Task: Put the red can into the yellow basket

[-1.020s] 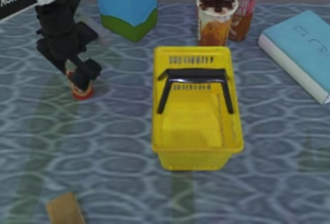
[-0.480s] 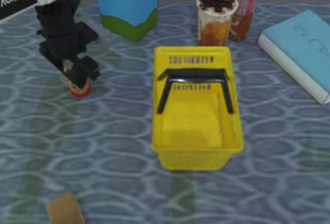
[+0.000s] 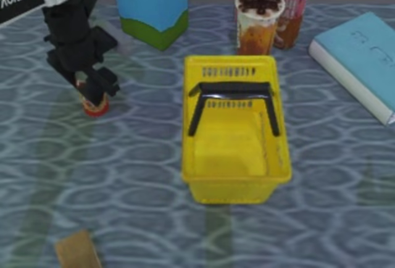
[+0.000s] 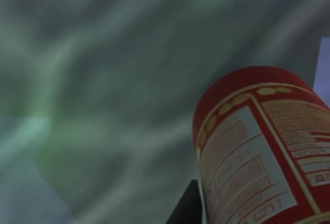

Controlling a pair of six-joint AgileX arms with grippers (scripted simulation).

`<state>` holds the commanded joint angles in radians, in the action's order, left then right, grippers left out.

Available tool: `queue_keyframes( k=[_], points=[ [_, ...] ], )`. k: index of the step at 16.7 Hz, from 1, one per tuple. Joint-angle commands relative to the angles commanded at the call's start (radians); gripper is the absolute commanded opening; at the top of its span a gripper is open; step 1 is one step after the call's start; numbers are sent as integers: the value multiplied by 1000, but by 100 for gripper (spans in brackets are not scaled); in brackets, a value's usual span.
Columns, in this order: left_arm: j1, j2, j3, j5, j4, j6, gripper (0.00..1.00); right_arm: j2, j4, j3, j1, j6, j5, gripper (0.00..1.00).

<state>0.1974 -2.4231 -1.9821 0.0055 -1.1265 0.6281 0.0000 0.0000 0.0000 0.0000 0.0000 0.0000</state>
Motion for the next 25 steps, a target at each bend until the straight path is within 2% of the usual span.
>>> queue_keyframes(
  k=[3, 6, 9, 19, 22, 25],
  points=[
    [6, 7, 14, 51, 59, -19, 0, 0, 0, 0, 0, 0, 0, 100],
    [17, 19, 49, 164, 209, -65, 0, 0, 0, 0, 0, 0, 0, 100],
    [33, 36, 117, 333, 449, -140, 0, 0, 0, 0, 0, 0, 0, 100],
    [93, 152, 465, 1008, 1513, -469, 0, 0, 0, 0, 0, 0, 0, 100],
    [106, 206, 543, 1161, 1723, -538, 0, 0, 0, 0, 0, 0, 0, 100],
    [113, 249, 588, 1255, 1839, -575, 0, 0, 0, 0, 0, 0, 0, 100]
  ],
)
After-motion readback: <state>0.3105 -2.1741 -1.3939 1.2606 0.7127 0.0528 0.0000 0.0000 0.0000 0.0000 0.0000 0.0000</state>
